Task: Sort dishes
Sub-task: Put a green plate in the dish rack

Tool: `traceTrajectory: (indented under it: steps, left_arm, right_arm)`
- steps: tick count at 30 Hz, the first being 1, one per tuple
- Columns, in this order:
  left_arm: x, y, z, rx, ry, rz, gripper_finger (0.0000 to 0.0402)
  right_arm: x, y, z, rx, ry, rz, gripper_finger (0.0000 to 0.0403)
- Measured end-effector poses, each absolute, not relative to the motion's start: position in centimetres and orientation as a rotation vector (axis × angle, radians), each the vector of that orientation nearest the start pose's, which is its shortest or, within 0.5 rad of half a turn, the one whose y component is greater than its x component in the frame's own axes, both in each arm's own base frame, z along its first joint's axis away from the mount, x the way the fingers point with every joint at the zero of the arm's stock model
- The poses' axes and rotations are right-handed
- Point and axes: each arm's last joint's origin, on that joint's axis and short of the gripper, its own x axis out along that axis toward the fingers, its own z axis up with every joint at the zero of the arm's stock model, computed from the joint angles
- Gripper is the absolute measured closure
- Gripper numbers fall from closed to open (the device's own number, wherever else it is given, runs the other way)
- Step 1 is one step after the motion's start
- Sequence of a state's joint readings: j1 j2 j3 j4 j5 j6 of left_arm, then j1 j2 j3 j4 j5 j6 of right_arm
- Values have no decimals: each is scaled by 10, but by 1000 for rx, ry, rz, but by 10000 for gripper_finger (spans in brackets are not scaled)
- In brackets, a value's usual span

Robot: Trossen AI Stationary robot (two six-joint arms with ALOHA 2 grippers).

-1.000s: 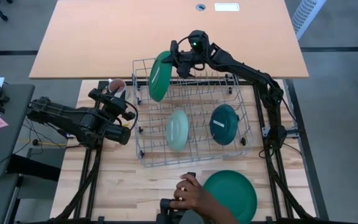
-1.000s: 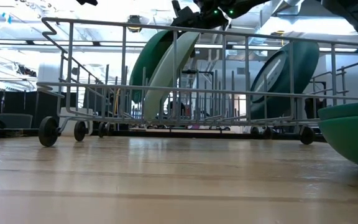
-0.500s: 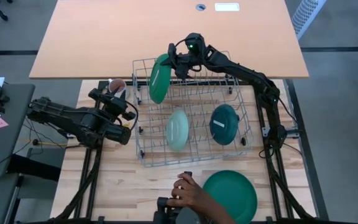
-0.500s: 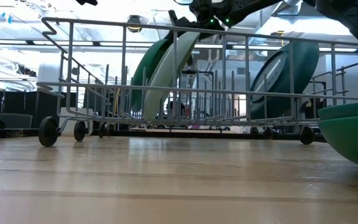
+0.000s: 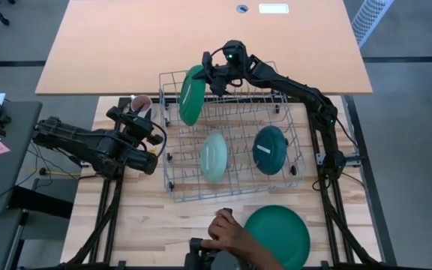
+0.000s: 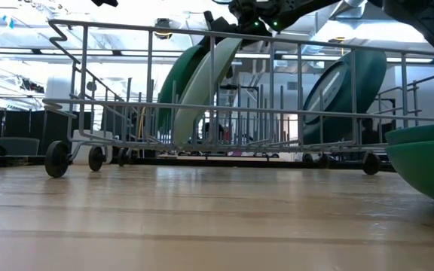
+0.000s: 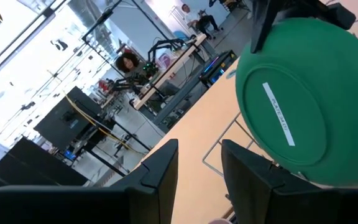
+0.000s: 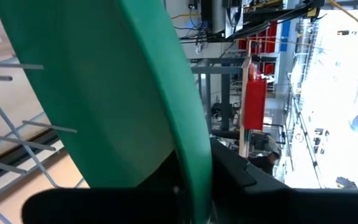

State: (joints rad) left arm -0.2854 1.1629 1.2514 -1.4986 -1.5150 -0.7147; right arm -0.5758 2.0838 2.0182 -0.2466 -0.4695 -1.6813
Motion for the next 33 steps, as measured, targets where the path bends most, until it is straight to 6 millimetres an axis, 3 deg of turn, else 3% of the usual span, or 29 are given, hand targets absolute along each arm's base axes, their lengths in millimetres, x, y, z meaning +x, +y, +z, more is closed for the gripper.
traceTrajectory:
  steps: [6,20,33]
  left_arm:
    - [167,-19,359,562,487,1202,286]
    - [166,-19,359,563,488,1202,286]
    - [166,-19,359,565,490,1202,286]
  right_arm:
    - [415,-255,348,-1475,288,140,338]
    - [416,-255,352,-1467,263,111,235]
    - [413,-262,359,-1357,227,32,212]
